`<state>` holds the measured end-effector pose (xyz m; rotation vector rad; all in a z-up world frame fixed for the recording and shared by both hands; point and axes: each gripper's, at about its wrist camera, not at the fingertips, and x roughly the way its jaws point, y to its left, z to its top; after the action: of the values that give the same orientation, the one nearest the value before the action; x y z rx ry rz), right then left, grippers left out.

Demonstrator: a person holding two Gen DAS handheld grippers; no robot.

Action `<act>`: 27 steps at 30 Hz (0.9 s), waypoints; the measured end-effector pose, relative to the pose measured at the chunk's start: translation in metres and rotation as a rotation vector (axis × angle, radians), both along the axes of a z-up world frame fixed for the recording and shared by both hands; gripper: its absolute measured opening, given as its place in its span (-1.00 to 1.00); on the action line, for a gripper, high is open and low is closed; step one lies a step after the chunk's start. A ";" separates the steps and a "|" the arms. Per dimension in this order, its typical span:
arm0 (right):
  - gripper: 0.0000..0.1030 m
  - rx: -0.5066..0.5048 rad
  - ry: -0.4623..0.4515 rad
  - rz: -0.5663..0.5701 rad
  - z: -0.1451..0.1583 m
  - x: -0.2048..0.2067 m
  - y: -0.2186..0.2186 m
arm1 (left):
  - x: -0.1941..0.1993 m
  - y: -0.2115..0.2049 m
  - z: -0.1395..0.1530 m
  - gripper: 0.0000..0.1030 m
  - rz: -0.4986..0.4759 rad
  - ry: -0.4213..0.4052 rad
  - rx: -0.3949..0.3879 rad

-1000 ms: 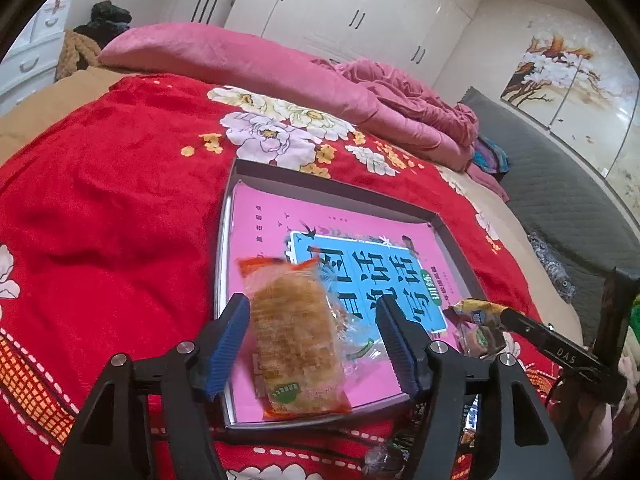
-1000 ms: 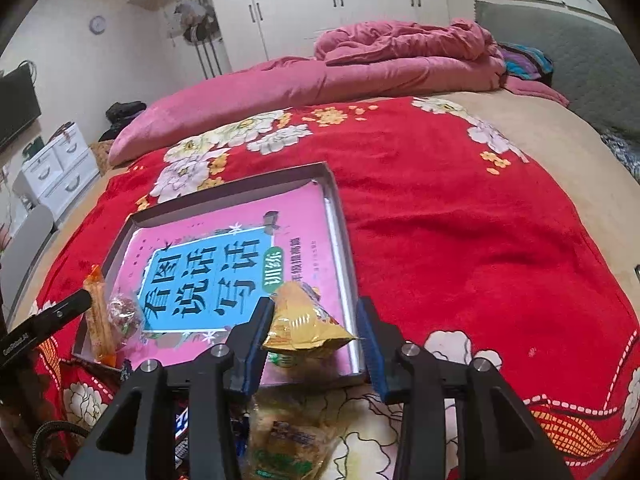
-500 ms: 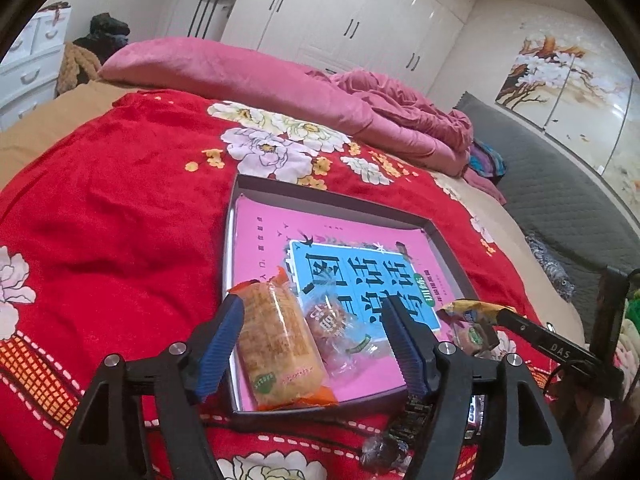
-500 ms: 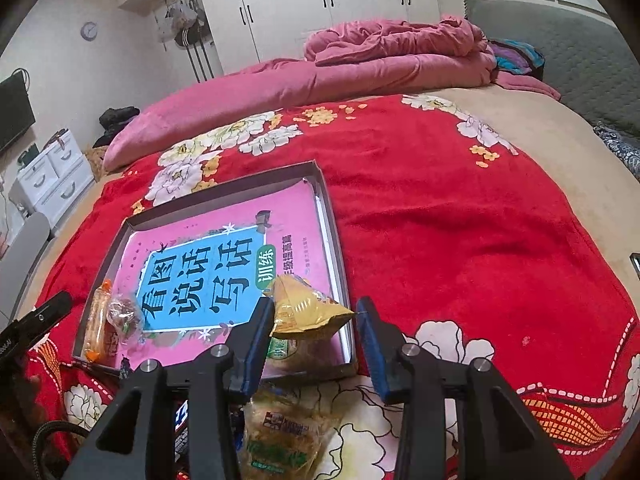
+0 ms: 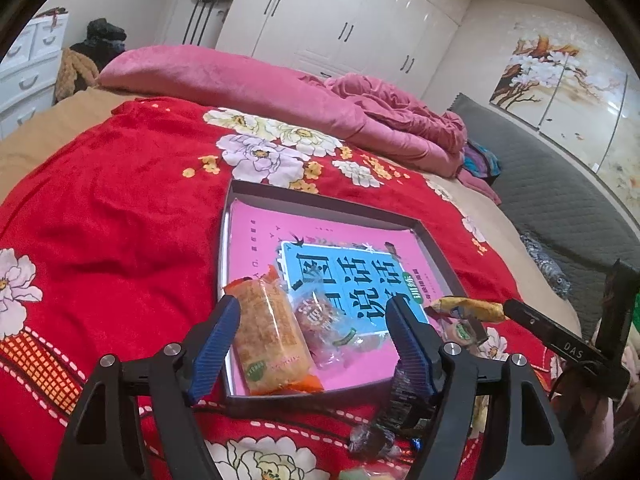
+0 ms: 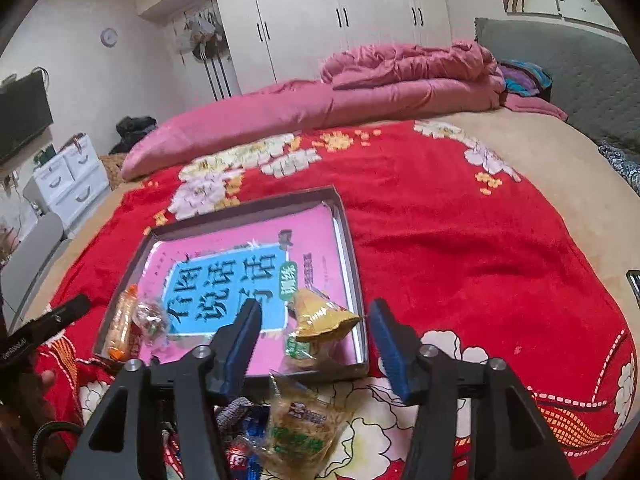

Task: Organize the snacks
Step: 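Withdraw both open tools from the tray back toward the snack pile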

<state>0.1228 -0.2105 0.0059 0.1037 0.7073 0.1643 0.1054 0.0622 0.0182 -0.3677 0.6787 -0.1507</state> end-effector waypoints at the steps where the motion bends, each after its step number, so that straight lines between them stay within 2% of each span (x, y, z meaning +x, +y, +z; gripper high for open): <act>1: 0.16 -0.003 -0.002 -0.002 0.001 -0.001 0.000 | 0.000 0.000 0.001 0.49 -0.001 0.002 -0.001; 15: 0.31 -0.014 -0.049 0.021 0.016 -0.021 0.006 | -0.017 -0.009 0.003 0.50 -0.042 0.019 -0.023; 27: 0.41 0.032 -0.031 -0.001 0.017 -0.032 -0.004 | -0.031 -0.022 0.005 0.51 -0.086 0.043 -0.022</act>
<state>0.0908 -0.2143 0.0230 0.1320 0.6742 0.1763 0.0747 0.0399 0.0233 -0.3639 0.7358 -0.2330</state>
